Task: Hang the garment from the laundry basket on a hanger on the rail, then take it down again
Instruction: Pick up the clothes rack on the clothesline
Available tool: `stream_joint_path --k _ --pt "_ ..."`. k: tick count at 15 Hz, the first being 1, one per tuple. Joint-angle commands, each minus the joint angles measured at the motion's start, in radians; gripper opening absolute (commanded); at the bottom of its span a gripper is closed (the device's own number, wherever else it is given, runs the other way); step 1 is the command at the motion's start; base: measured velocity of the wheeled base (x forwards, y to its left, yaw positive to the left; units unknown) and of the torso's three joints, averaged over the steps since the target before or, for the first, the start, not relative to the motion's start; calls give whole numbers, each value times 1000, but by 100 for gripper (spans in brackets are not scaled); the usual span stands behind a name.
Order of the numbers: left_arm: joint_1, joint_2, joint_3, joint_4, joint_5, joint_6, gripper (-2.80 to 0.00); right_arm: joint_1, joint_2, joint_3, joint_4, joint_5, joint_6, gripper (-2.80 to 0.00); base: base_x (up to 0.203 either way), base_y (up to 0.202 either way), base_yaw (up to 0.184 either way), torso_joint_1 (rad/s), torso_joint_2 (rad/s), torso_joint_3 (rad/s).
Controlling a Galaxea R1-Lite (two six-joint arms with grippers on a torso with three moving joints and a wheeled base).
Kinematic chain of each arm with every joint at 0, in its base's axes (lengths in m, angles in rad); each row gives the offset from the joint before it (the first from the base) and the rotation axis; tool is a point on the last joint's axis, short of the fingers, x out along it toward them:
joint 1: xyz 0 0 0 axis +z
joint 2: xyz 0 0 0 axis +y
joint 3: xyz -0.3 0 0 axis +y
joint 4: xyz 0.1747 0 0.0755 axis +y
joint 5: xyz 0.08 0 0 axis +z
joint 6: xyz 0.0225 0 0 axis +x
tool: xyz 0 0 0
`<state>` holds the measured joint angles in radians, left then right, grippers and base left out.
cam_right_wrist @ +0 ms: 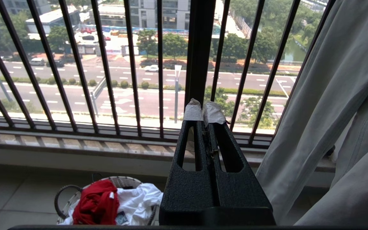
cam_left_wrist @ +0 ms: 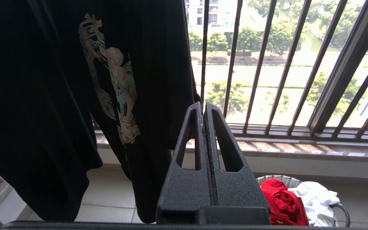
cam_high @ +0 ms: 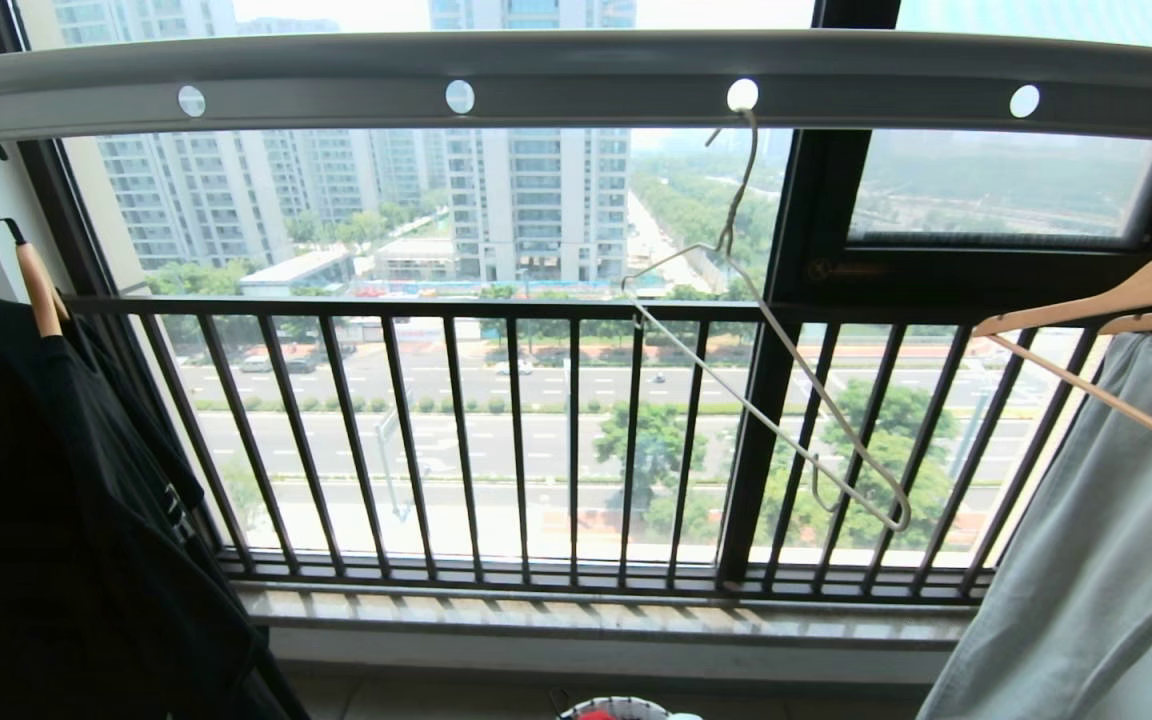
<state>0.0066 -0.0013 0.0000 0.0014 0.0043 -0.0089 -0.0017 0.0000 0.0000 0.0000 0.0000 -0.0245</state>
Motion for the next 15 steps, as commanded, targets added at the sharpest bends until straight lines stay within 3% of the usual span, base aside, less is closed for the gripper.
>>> stream_joint_path --k 1,15 --pt "1 1 0 0 0 0 -280 0 2 2 0 1 -8 -280 0 0 0 0 0 0" --pt "1 1 0 0 0 0 -280 0 3 0 3 3 12 -280 0 0 0 0 0 0"
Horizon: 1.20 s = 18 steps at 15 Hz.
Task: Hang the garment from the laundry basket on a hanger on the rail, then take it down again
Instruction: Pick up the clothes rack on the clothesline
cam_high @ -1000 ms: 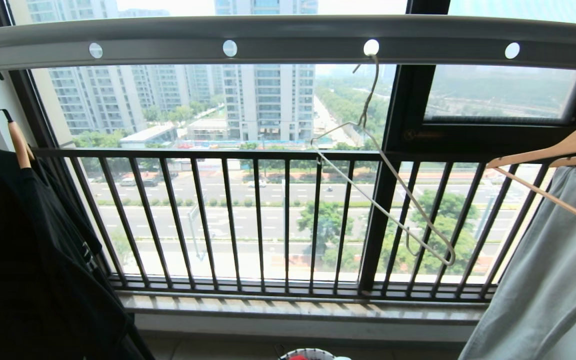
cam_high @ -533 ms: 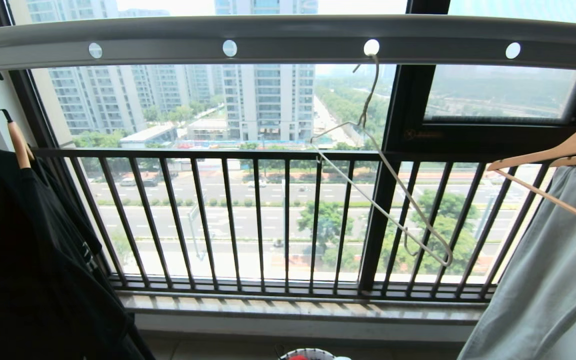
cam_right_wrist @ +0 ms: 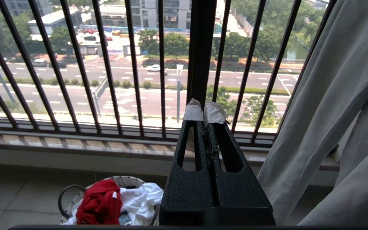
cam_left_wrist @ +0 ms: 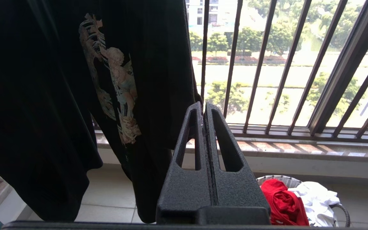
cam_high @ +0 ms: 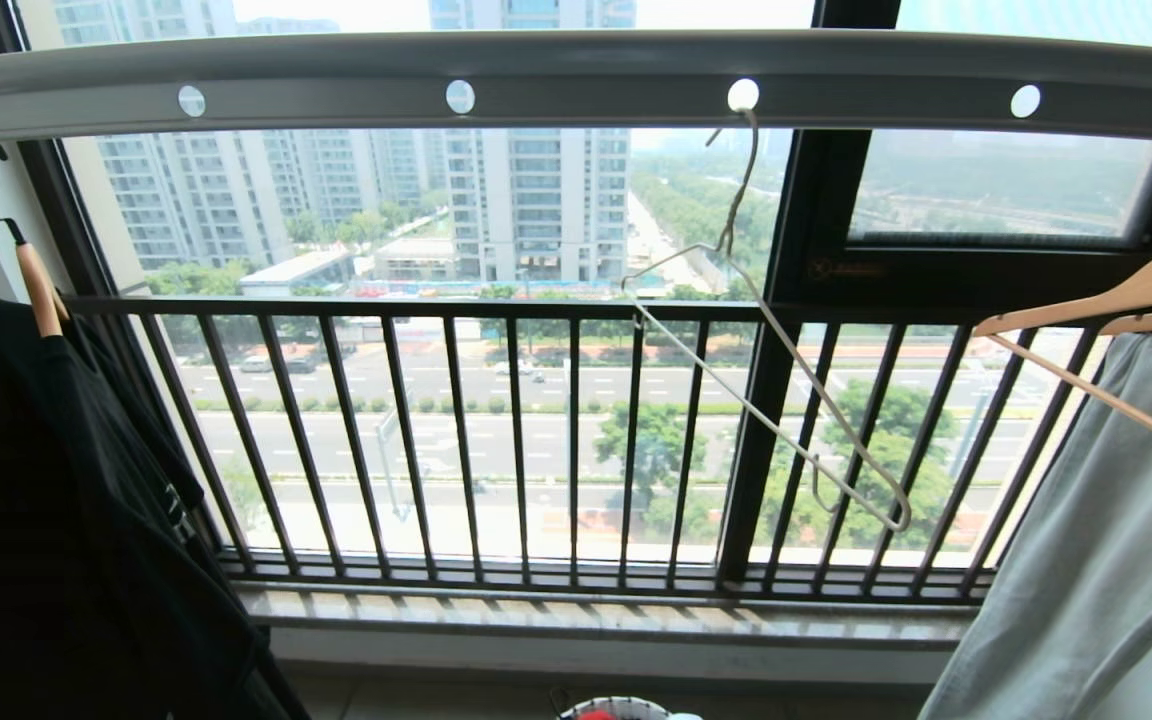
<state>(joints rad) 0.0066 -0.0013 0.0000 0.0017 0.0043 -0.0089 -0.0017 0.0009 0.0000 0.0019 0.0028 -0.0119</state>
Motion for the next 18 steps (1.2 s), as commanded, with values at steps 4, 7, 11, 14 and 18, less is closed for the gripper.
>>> stream_joint_path --k 4,7,11,14,18 --pt "0 1 0 0 0 0 -280 0 1 2 0 -1 -2 -280 0 0 0 0 0 0" --pt "1 1 0 0 0 0 -280 0 9 -77 25 -3 -9 -280 0 0 0 0 0 0" --pt "0 1 0 0 0 0 -280 0 128 -257 116 8 -9 -280 0 0 0 0 0 0" --pt "1 1 0 0 0 0 -280 0 282 -409 151 55 -7 -280 0 0 0 0 0 0" --pt "1 1 0 0 0 0 -280 0 538 -653 181 129 3 -280 0 0 0 0 0 0"
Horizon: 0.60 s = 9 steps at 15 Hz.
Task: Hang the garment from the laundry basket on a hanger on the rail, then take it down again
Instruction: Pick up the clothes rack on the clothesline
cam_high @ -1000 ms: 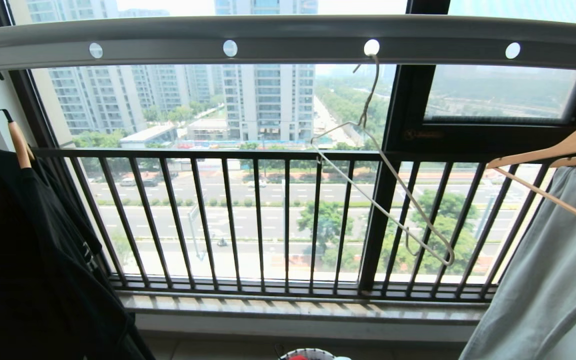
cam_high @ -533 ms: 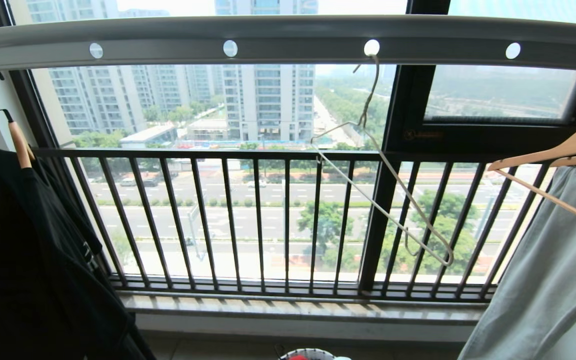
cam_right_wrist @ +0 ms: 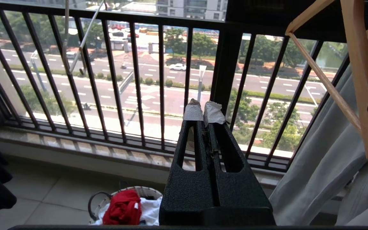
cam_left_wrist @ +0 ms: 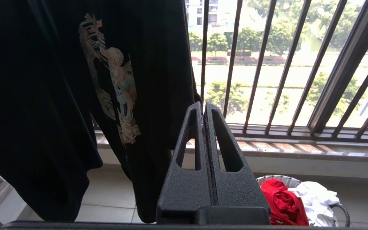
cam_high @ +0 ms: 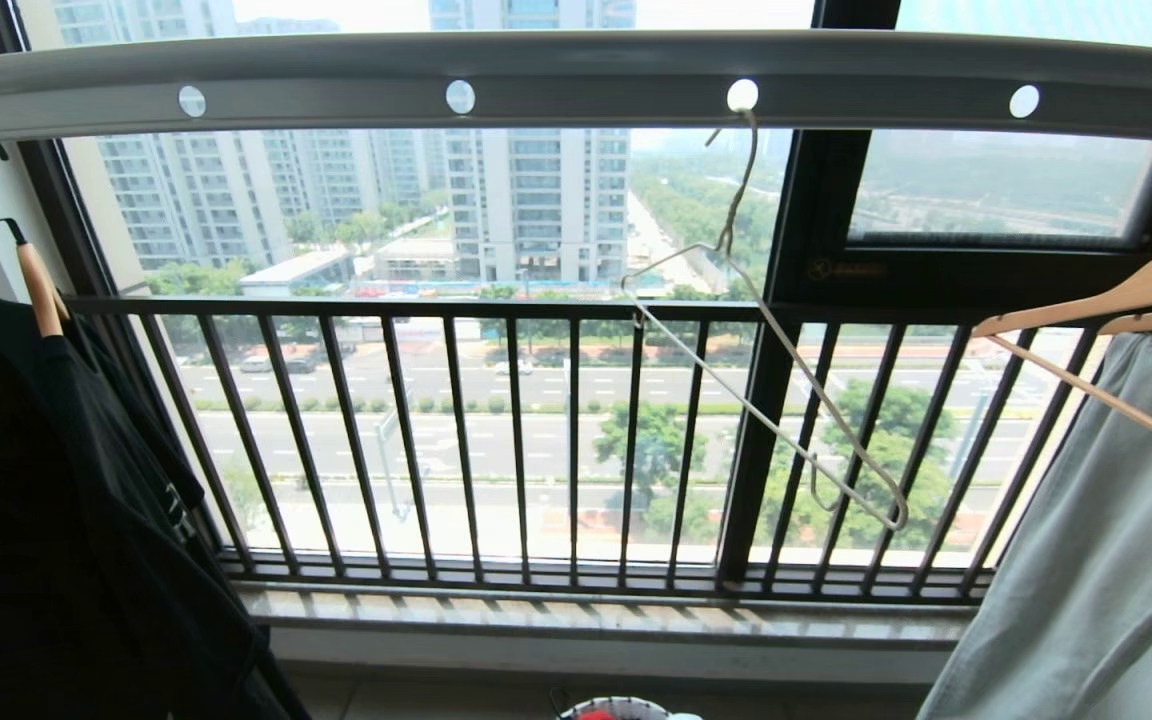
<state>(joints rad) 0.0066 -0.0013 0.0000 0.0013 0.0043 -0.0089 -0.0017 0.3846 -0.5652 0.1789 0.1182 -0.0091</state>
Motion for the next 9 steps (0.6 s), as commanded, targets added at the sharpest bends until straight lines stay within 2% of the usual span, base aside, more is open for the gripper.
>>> stream_joint_path --k 1,2,5,7,9 --pt "1 1 0 0 0 0 -280 0 220 -166 21 38 2 -280 0 0 0 0 0 0" --pt "0 1 0 0 0 0 -280 0 272 -246 49 80 9 -280 0 0 0 0 0 0" --pt "1 1 0 0 0 0 -280 3 432 -454 174 306 46 -280 0 0 0 0 0 0" --pt "1 1 1 0 0 0 -280 20 550 -547 218 361 54 -280 0 0 0 0 0 0" --pt "0 1 0 0 0 0 -280 53 665 -652 237 375 57 -280 0 0 0 0 0 0"
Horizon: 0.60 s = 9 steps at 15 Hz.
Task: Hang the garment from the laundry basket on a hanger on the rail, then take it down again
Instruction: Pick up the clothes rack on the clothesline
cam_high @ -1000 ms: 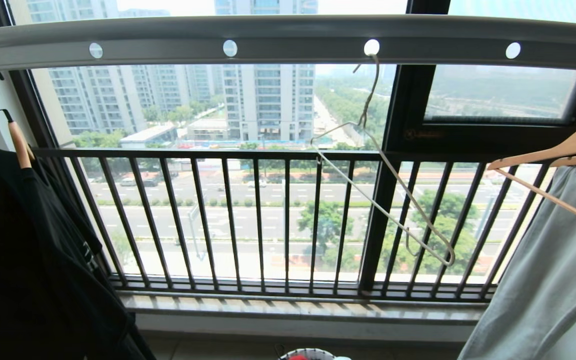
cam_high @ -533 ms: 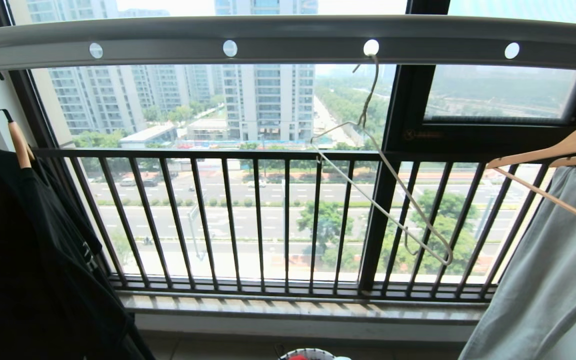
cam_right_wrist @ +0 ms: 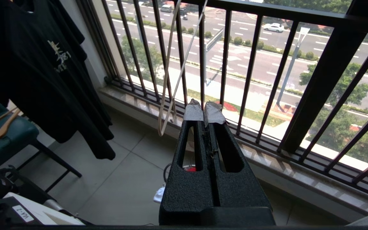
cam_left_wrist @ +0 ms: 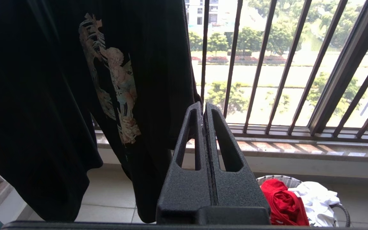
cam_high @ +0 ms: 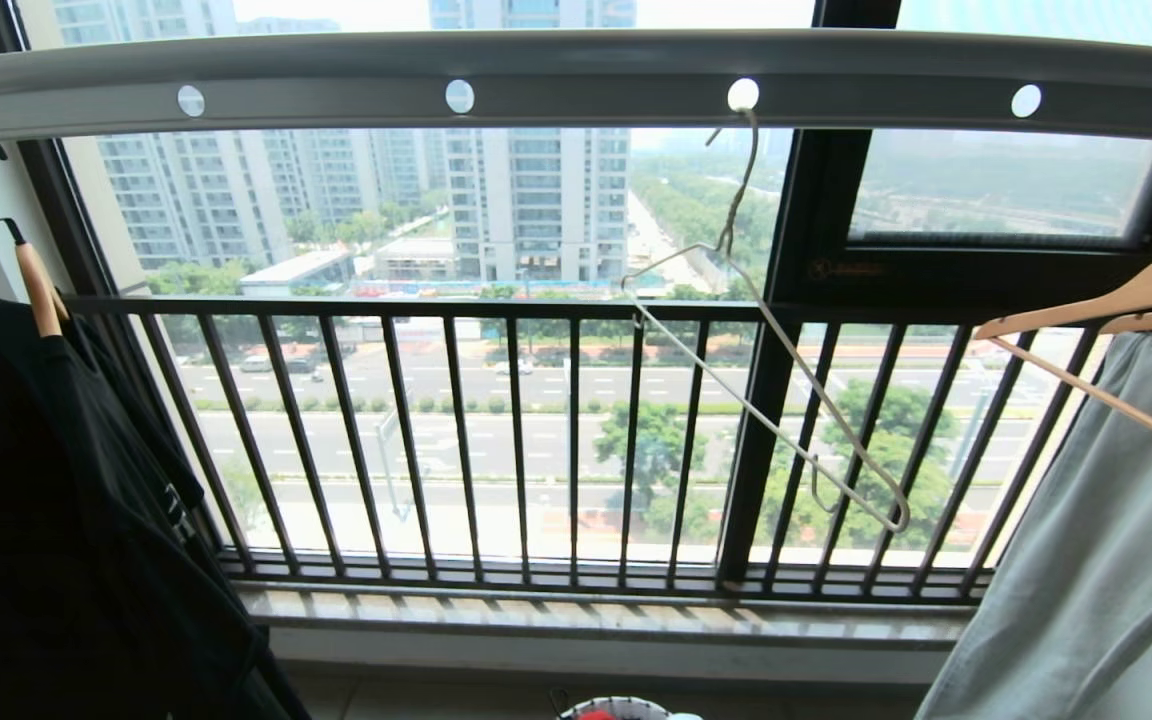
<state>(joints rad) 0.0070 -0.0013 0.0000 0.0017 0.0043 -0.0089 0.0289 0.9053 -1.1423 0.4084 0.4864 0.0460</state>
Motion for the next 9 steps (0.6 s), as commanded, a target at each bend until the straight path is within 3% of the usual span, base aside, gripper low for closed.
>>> stream_joint_path --k 1,3,6,7,8,9 --pt "0 1 0 0 0 0 -280 51 201 -126 12 5 2 -280 0 0 0 0 0 0" --pt "0 1 1 0 0 0 -280 168 300 -198 15 -49 2 -280 0 0 0 0 0 0" --pt "1 1 0 0 0 0 -280 348 449 -265 14 -215 2 -280 0 0 0 0 0 0" --pt "1 1 0 0 0 0 -280 379 492 -297 15 -258 2 -173 0 0 0 0 0 0" --pt "0 1 0 0 0 0 -280 403 529 -338 17 -302 2 0 0 0 0 0 0 0" --pt "0 1 0 0 0 0 -280 412 560 -364 19 -334 0 0 0 0 0 0 0 0"
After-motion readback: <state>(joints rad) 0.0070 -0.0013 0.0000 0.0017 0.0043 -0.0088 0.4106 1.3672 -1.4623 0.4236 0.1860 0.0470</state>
